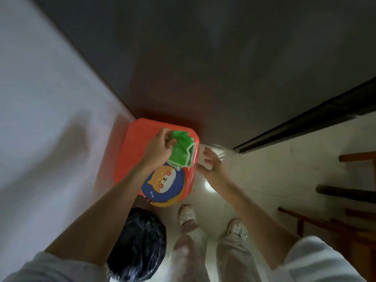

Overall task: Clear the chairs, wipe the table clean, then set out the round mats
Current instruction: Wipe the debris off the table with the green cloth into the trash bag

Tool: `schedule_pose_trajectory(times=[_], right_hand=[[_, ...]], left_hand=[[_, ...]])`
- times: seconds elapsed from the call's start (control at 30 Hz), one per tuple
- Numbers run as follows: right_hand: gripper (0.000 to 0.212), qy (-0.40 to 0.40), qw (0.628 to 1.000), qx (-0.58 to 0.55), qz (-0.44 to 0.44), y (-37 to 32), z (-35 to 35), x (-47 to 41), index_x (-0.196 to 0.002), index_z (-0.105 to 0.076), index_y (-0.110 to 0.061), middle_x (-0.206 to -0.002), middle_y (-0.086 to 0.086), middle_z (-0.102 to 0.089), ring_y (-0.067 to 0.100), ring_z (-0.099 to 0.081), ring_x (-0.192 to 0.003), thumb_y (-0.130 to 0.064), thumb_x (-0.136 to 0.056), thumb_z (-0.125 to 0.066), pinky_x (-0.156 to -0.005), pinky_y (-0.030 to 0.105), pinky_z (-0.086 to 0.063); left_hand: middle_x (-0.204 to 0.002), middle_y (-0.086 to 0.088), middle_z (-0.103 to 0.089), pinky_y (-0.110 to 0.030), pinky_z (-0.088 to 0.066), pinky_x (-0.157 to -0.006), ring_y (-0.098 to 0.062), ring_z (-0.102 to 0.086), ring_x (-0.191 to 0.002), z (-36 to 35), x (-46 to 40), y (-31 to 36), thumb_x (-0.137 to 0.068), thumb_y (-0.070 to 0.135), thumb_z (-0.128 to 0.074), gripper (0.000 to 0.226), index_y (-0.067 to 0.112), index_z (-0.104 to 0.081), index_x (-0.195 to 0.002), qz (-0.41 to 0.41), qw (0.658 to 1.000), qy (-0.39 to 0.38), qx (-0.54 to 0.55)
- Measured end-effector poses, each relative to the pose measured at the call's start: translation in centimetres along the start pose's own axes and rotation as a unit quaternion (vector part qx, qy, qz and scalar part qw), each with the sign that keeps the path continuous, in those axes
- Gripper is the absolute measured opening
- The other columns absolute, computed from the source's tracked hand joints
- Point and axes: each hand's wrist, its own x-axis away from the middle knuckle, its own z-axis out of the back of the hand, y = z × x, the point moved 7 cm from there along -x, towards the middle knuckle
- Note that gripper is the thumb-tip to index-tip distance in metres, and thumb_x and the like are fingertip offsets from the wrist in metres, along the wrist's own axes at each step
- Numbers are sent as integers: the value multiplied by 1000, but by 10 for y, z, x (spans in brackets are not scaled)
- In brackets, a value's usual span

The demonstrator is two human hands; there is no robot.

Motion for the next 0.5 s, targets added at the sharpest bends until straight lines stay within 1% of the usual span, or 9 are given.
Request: schedule_pose_trajectory(times=[0.03, 0.07, 0.13, 0.2, 0.27, 0.33, 0.37, 0.43, 0.5], right_hand=[[58, -22, 999, -36, 1, -9, 1, 6, -135, -34, -17, -112, -15, -45, -1, -46, -100, -3, -86, -61, -67, -2, -39], [63, -37, 996, -85, -6, -13, 12, 20, -138, -31, -14, -118, -12, -46, 0, -47, -103, -4, -85, -63, -68, -1, -41], [55, -41, 985, -167, -23, -12, 34, 38, -134, -41, -6, -118, 1, -58, 6, -60, -98, -7, -84, -65, -73, 12, -50], [33, 3, 983, -177, -40, -6, 63, 58, -116, -55, 0, -104, 7, -65, 10, -66, -84, -7, -85, -63, -73, 22, -55], [17, 82, 983, -158, -45, 5, 106, 81, -101, -60, -4, -100, 11, -65, 18, -64, -84, -7, -85, -63, -78, 29, -54], [13, 146, 981, -123, -38, 14, 142, 100, -97, -61, -9, -95, 11, -64, 23, -62, -86, -7, -84, -64, -83, 38, -52], [14, 177, 978, -107, -35, 18, 161, 109, -97, -62, -8, -93, 10, -64, 23, -61, -87, -6, -84, -64, -83, 39, -51], [18, 238, 966, -90, -48, 28, 205, 129, -103, -61, -3, -91, 10, -63, 21, -60, -87, -6, -85, -62, -78, 33, -49], [24, 291, 951, -80, -59, 35, 256, 149, -108, -57, -1, -93, 9, -61, 19, -57, -86, -10, -86, -61, -75, 30, -45]], left_hand=[[-102, -6, -63, -33, -47, -84, -22, -60, -96, -3, 8, 16, -92, 12, -54, 20, 5, -53, -111, -7, 1000, -6, 27], [-99, -4, -63, -31, -47, -83, -20, -60, -94, -15, 19, 38, -92, 11, -55, 18, 5, -54, -109, -21, 998, -28, 47], [-96, -3, -64, -28, -48, -81, -18, -62, -91, -35, 38, 75, -90, 10, -58, 15, 7, -57, -105, -40, 993, -75, 83], [-88, -1, -64, -23, -48, -76, -14, -62, -83, -53, 55, 107, -89, 9, -60, 10, 11, -58, -99, -53, 988, -103, 101], [-83, -1, -63, -26, -49, -77, -13, -60, -78, -80, 67, 136, -88, 5, -60, 11, 11, -59, -98, -38, 984, -134, 111], [-85, -3, -64, -37, -50, -81, -18, -60, -79, -111, 76, 156, -88, 2, -58, 17, 12, -59, -101, -9, 974, -186, 130], [-90, -4, -66, -39, -49, -84, -21, -62, -83, -126, 80, 167, -88, 2, -59, 21, 13, -59, -106, -7, 971, -208, 118], [-107, -8, -65, -34, -45, -89, -25, -61, -98, -161, 83, 198, -88, 6, -61, 36, 13, -54, -122, -18, 966, -245, 75], [-116, -6, -58, -31, -43, -91, -20, -57, -100, -199, 87, 241, -89, 8, -59, 50, 13, -43, -136, -25, 956, -284, 64]])
